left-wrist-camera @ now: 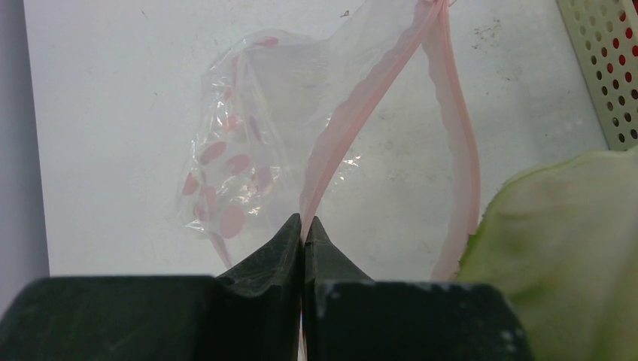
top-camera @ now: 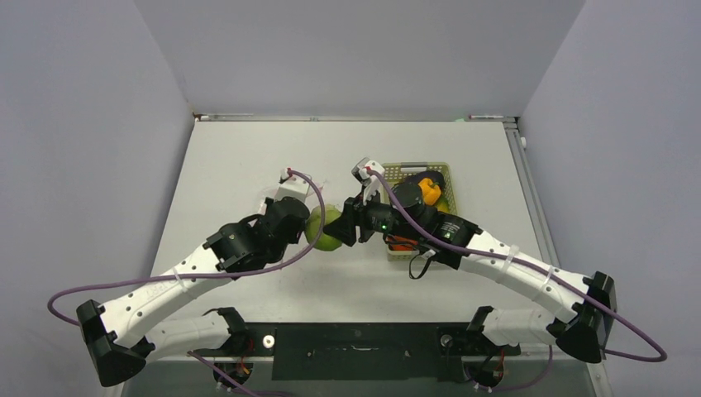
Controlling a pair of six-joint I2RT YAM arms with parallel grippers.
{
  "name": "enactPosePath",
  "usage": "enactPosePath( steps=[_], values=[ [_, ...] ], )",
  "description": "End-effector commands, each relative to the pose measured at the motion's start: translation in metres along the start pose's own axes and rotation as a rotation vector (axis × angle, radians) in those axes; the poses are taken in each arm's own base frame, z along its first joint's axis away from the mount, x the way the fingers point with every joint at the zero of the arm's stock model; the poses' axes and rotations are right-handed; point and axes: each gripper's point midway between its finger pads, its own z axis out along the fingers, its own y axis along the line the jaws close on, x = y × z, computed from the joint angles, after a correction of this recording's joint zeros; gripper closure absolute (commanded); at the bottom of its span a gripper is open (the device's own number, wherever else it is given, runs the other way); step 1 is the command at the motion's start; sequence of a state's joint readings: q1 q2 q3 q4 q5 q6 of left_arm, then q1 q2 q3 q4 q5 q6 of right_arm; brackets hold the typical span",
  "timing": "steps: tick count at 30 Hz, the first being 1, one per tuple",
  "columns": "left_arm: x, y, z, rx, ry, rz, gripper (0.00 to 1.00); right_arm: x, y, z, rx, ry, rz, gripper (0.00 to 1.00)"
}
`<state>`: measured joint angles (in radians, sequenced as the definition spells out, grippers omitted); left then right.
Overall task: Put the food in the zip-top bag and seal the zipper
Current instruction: Place the fake vegetable in the zipper food storage bag.
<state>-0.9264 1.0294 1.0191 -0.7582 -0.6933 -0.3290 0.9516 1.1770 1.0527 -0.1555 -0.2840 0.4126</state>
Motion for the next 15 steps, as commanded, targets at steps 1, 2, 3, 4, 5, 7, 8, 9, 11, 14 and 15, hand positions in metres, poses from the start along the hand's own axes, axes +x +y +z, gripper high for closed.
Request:
enactPosePath(
  steps=[1, 2, 3, 4, 5, 7, 8, 9, 11, 14, 15],
  values=[
    [-0.013, -0.001, -0.005, 0.032, -0.054, -0.055, 1.00, -0.026, 0.013, 0.012, -0.030, -0.101, -0.003, 0.69],
    [-0.014, -0.001, -0.006, 0.037, -0.057, -0.058, 1.00, -0.027, 0.014, 0.014, -0.033, -0.102, -0.003, 0.69],
    [-0.014, -0.002, -0.007, 0.042, -0.060, -0.061, 1.00, -0.027, 0.015, 0.016, -0.034, -0.105, -0.004, 0.69],
    [-0.015, -0.002, -0.008, 0.045, -0.063, -0.063, 1.00, -0.026, 0.014, 0.018, -0.033, -0.104, -0.003, 0.69],
    [-0.015, -0.002, -0.008, 0.051, -0.065, -0.066, 1.00, -0.026, 0.015, 0.020, -0.032, -0.106, -0.003, 0.69],
    [-0.016, -0.003, -0.010, 0.064, -0.071, -0.070, 1.00, -0.023, 0.013, 0.024, -0.027, -0.095, 0.001, 0.69],
    [-0.016, -0.004, -0.010, 0.068, -0.071, -0.070, 1.00, -0.020, 0.013, 0.026, -0.024, -0.088, 0.006, 0.69],
    [-0.017, -0.004, -0.010, 0.073, -0.072, -0.072, 1.00, -0.025, 0.015, 0.029, -0.031, -0.108, 0.004, 0.69],
    [-0.018, -0.005, -0.011, 0.083, -0.074, -0.075, 1.00, -0.024, 0.015, 0.033, -0.025, -0.109, 0.009, 0.69],
    [-0.018, -0.007, -0.012, 0.097, -0.078, -0.077, 1.00, -0.021, 0.013, 0.040, -0.003, -0.102, 0.011, 0.69],
    [-0.018, -0.007, -0.013, 0.099, -0.079, -0.077, 1.00, -0.021, 0.013, 0.042, 0.002, -0.100, 0.011, 0.69]
  ],
)
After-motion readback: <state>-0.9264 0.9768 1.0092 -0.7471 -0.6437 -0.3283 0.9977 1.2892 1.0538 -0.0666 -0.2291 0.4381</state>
